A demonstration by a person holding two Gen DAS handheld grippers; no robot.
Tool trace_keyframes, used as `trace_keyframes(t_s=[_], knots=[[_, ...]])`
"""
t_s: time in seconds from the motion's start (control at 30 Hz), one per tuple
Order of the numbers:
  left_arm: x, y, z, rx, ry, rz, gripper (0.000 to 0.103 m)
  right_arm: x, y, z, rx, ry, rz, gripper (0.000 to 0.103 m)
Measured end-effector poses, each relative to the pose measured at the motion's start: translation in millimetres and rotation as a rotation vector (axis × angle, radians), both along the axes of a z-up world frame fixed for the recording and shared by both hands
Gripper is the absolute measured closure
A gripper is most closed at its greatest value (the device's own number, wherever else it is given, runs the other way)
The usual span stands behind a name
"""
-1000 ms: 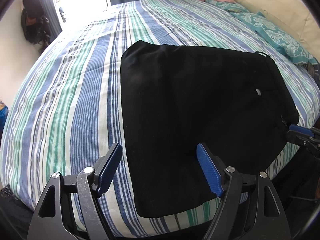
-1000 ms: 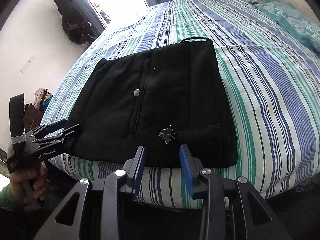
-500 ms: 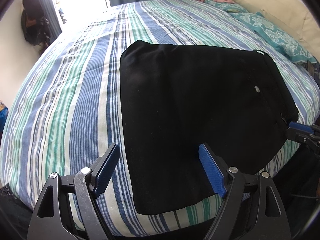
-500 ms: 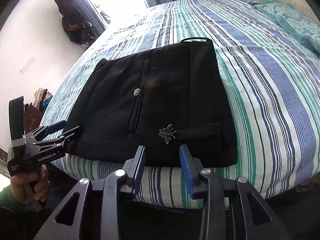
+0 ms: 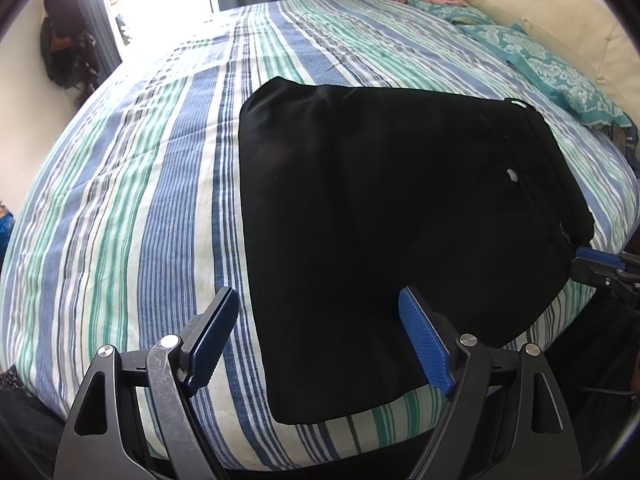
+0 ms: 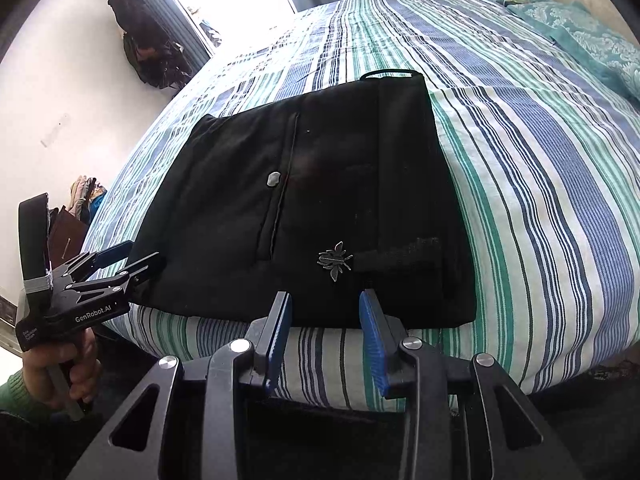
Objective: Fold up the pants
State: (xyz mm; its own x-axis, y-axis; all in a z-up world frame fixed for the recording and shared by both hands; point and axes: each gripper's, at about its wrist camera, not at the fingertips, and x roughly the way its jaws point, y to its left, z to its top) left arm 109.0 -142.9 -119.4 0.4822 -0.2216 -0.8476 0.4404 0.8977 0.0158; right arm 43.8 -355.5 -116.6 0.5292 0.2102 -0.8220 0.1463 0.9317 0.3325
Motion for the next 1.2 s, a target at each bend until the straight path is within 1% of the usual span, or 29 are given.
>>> trace_keyframes(t_s=[0.07, 0.1, 0.13, 0.17, 0.23, 0.33, 0.4, 0.5, 0.67, 0.87, 1.0, 1.07, 1.2], knots=[[1.1, 1.0, 0.0, 0.001, 0.003, 0.000, 0.019, -0.4, -2.3, -3.5, 0.030, 0.018, -0.004, 0.066], [1.3, 1.3, 0.0, 0.001, 0.004, 0.000, 0.019, -0.2, -3.5, -6.6, 0.037, 0.039, -0.011, 0.049], [1.7, 2.0, 0.2, -0.001, 0.006, -0.001, 0.019, 0.3, -5.1, -11.9, 0.026, 0.077, -0.029, 0.040], [2.0, 2.6, 0.3, -0.003, 0.007, -0.002, 0.019, 0.8, -7.8, -18.0, 0.019, 0.112, -0.048, 0.037], [2.1, 3.8, 0.7, -0.006, 0.010, -0.005, 0.019, -0.5, -13.0, -23.8, 0.045, 0.138, -0.073, 0.037], [2.4, 7.1, 3.1, -0.020, 0.015, -0.010, 0.019, -4.9, -17.9, -14.1, 0.072, 0.119, -0.088, 0.037], [3.5, 9.9, 4.9, -0.035, 0.023, -0.012, 0.019, -12.0, -19.4, -5.9, 0.111, 0.110, -0.097, 0.037], [5.6, 15.0, 7.5, -0.057, 0.039, -0.009, 0.019, -28.3, -20.4, 7.1, 0.166, 0.067, -0.112, 0.037], [6.9, 20.9, 17.8, -0.080, 0.034, -0.009, 0.019, -46.1, -25.5, 26.5, 0.186, -0.028, -0.140, 0.037], [13.5, 38.1, 29.4, -0.113, 0.025, 0.028, 0.019, -45.3, -33.1, 26.5, 0.223, -0.052, -0.187, 0.037], [23.1, 55.6, 29.1, -0.126, 0.041, 0.073, 0.019, -48.8, -37.9, 34.7, 0.249, -0.112, -0.206, 0.037], [31.6, 65.9, 29.6, -0.138, 0.053, 0.093, 0.019, -52.7, -47.6, 39.5, 0.277, -0.149, -0.228, 0.037], [54.4, 82.3, 29.9, -0.202, 0.111, 0.100, 0.019, -41.5, -80.3, 47.0, 0.287, -0.169, -0.240, 0.037]])
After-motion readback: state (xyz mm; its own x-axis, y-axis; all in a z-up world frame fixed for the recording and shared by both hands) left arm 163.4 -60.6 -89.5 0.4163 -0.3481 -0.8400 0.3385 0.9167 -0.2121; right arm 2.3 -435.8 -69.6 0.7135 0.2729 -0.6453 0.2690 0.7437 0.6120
